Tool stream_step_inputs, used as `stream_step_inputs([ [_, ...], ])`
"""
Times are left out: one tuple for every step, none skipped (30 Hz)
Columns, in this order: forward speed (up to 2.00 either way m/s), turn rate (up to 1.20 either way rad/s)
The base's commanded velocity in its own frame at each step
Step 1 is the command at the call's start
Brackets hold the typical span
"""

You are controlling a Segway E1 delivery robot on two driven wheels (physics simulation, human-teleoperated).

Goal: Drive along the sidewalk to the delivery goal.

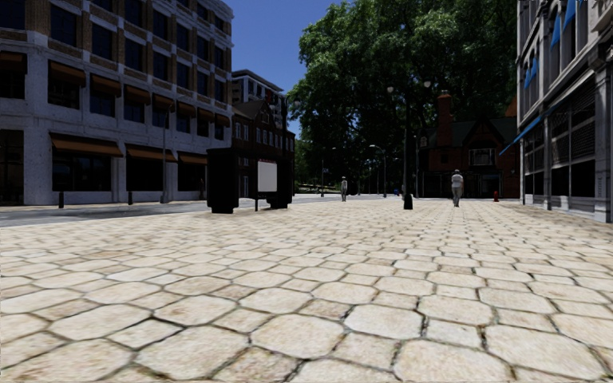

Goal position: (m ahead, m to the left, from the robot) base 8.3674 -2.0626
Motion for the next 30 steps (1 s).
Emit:
stream_step_inputs([
  [1.62,0.0],
  [1.62,0.0],
  [1.62,0.0],
  [1.63,0.0],
  [1.67,0.0],
  [1.68,0.0],
  [1.68,0.0],
  [1.68,0.0],
  [1.68,0.0],
  [1.68,0.0],
  [1.68,0.0],
  [1.68,0.0],
  [1.68,0.0],
  [1.68,0.0],
  [1.67,0.0],
  [1.63,0.0],
  [1.62,0.0],
  [1.62,0.0],
  [1.61,0.0],
  [1.61,-0.04],
  [1.6,-0.09],
  [1.6,-0.17],
  [1.6,-0.17],
  [1.6,-0.23],
  [1.6,-0.25],
  [1.6,-0.26],
  [1.6,-0.26],
  [1.6,-0.26],
  [1.6,-0.26],
  [1.6,-0.26],
])
